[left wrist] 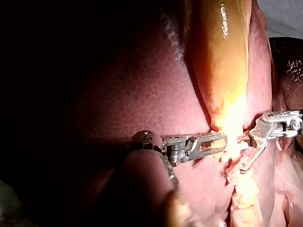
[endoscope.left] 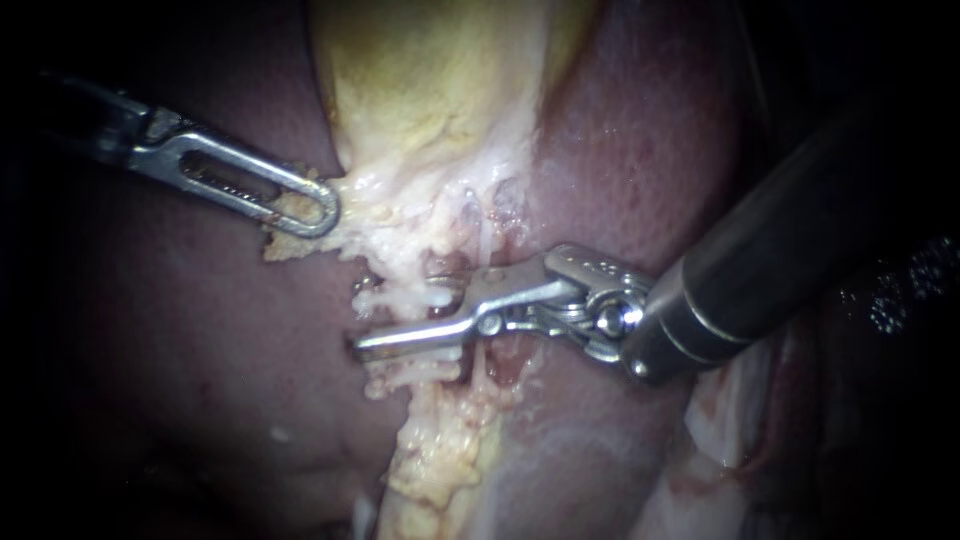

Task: Going back third clip left tube

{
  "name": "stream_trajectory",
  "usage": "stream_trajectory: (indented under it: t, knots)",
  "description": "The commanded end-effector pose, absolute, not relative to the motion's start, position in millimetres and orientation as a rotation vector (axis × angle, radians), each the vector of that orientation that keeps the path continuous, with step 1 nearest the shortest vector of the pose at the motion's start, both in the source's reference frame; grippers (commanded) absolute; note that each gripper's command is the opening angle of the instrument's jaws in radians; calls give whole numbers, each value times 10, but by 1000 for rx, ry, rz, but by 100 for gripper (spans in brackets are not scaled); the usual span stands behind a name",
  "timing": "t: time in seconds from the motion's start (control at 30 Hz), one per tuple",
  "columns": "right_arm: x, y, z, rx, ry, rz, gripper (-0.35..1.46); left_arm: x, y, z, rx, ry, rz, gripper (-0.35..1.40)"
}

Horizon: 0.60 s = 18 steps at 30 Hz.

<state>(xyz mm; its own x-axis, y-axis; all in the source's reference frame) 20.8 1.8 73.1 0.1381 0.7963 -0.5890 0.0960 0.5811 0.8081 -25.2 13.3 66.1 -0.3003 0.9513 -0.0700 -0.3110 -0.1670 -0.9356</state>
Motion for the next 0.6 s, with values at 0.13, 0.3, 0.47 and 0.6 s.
stream_trajectory:
  t: [0.13, 0.3, 0.47, 0.6]
  knots:
    - [197, 19, 731, 820, 1365, 593, 49, -251, 133, 661, -885, -1088, 1651, -35]
    - [185, 22, 733, 799, 1371, 580, 49, -251, 133, 661, -885, -1089, 1651, -35]
    - [173, 23, 732, 796, 1372, 575, 49, -250, 133, 661, -885, -1089, 1651, -35]
    - [165, 20, 729, 792, 1376, 561, 49, -250, 133, 661, -885, -1089, 1651, -35]
